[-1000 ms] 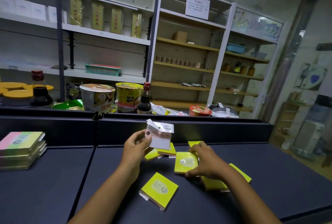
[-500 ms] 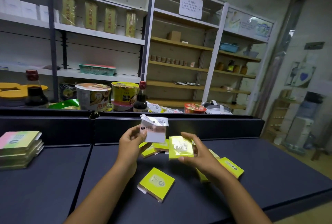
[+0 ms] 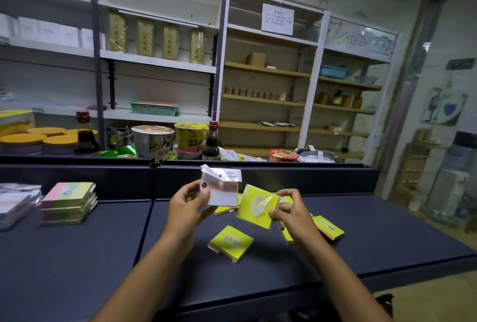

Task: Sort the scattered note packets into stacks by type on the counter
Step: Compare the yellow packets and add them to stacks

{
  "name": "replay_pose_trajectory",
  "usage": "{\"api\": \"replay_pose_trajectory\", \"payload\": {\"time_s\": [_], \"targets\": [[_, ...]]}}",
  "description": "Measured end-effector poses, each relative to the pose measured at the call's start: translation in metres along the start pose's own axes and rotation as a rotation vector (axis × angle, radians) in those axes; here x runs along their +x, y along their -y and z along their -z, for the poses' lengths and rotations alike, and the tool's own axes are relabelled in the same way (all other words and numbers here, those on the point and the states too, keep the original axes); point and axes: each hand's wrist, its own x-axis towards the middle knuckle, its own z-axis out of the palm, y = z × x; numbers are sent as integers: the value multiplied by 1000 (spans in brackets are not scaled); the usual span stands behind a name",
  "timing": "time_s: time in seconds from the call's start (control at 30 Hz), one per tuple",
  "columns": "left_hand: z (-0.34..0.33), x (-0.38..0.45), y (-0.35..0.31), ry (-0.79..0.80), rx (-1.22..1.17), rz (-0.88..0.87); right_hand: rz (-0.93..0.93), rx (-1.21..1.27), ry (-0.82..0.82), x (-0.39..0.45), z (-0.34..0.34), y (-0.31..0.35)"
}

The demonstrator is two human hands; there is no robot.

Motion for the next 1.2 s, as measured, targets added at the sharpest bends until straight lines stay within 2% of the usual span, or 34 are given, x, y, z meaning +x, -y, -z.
{"api": "replay_pose_trajectory", "payload": {"time_s": [0.17, 0.4, 0.77, 1.2], "targets": [[16, -40, -21, -32, 0, -41, 71, 41, -17, -34, -7, 14], [62, -95, -54, -85, -25, -74, 116, 166, 47, -71, -51, 31], [172, -130, -114, -269, -8, -172, 180, 197, 210, -103, -160, 75], [328, -127, -188, -346, 35, -206, 238, 235, 251, -109, -321, 131]]}}
